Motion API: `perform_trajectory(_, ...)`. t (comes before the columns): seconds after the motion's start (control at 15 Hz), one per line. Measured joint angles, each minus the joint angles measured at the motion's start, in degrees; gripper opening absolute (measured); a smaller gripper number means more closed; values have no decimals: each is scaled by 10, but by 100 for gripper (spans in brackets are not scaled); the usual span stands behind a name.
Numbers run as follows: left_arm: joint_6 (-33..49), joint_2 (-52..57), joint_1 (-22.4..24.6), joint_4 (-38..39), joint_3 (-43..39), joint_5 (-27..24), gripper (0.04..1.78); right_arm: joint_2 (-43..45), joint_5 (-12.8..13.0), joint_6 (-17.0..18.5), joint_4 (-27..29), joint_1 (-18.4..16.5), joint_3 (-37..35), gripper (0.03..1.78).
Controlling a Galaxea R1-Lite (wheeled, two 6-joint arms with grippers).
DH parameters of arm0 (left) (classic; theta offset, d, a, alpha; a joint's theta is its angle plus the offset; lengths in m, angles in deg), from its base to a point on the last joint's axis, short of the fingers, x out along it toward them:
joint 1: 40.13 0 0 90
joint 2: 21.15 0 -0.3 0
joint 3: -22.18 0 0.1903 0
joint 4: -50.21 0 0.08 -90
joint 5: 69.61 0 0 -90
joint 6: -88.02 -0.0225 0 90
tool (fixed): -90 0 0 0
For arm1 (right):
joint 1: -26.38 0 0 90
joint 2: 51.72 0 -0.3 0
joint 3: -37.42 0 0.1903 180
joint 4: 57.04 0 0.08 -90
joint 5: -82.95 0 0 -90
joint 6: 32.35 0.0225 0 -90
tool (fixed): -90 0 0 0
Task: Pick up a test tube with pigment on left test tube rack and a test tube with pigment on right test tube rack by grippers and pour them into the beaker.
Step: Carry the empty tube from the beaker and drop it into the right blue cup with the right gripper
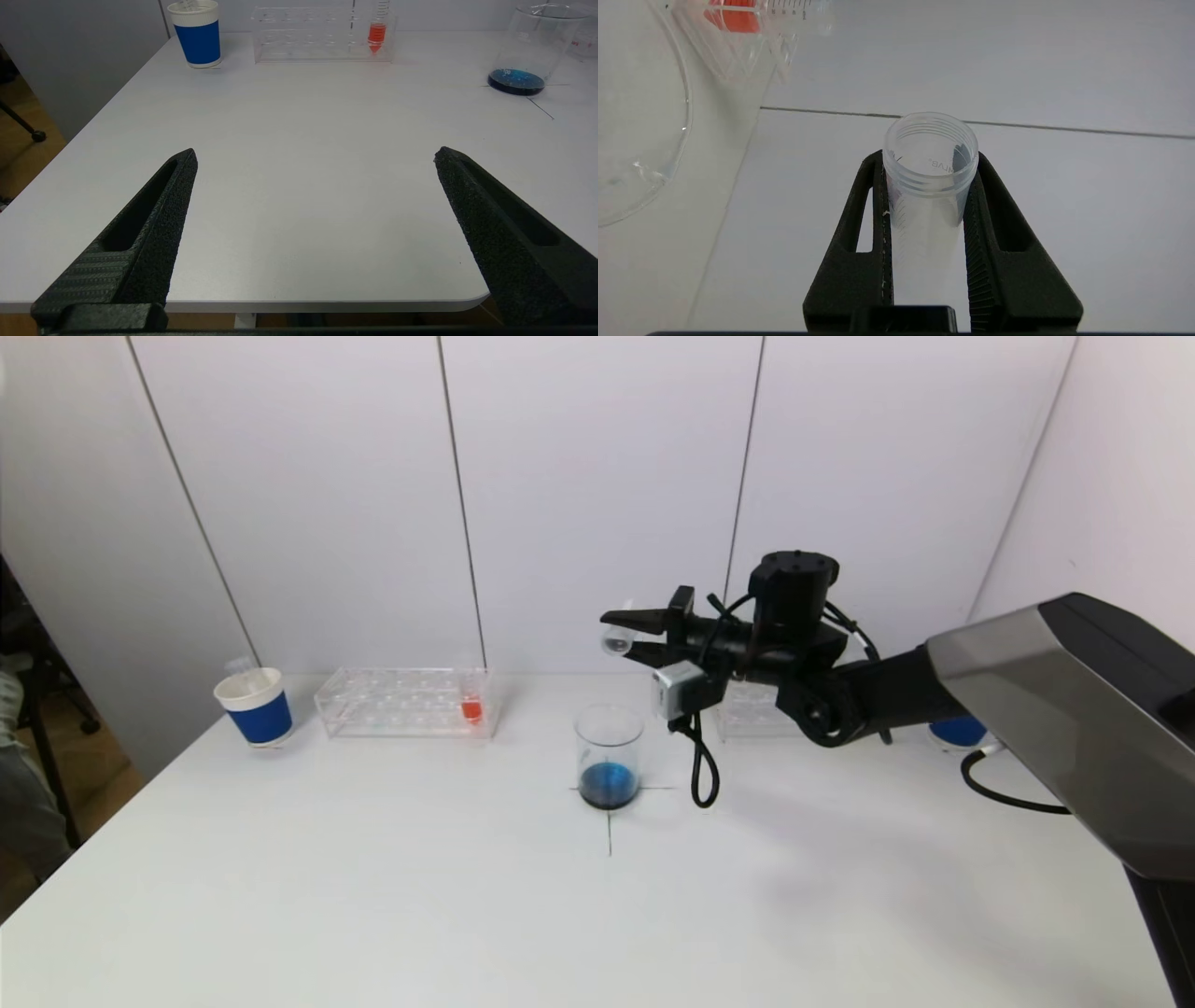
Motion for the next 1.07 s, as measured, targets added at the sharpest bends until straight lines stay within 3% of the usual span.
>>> perform_trajectory(0.4, 0, 0, 0, 0, 0, 0, 177, 39, 92, 252, -52, 0, -24, 49)
perform_trajectory(0.67, 0, 0, 0, 0, 0, 0, 177, 70, 157, 402, -55, 12, -45, 49)
perform_trajectory(0.93, 0, 0, 0, 0, 0, 0, 177, 107, 246, 564, -44, 31, -48, 49)
perform_trajectory(1.07, 0, 0, 0, 0, 0, 0, 177, 124, 294, 623, -36, 36, -48, 49)
